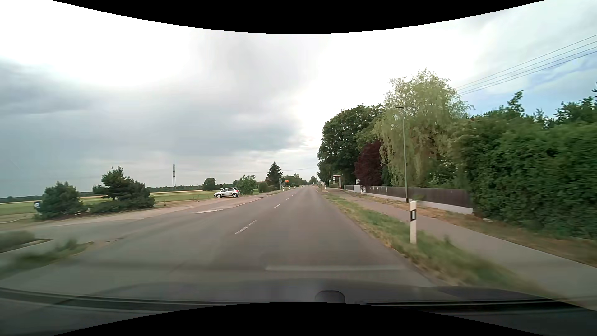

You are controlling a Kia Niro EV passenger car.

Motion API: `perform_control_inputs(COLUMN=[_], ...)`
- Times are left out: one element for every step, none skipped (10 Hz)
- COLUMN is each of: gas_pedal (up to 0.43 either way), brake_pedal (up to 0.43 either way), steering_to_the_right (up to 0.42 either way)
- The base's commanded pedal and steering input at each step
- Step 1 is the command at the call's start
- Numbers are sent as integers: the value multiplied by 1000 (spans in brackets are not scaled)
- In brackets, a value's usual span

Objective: Follow the waypoints while adhering to traffic rules and regulations

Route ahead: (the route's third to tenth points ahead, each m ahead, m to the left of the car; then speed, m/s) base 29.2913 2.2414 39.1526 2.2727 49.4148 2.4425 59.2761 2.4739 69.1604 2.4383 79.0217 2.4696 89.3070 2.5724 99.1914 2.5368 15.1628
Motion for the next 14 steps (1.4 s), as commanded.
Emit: perform_control_inputs(gas_pedal=[169,169,169,169,169,169,169,169,169,169,169,169,169,169], brake_pedal=[0,0,0,0,0,0,0,0,0,0,0,0,0,0], steering_to_the_right=[-3,-3,-3,-3,-3,-4,-6,-6,-5,-5,-4,-3,-3,-3])
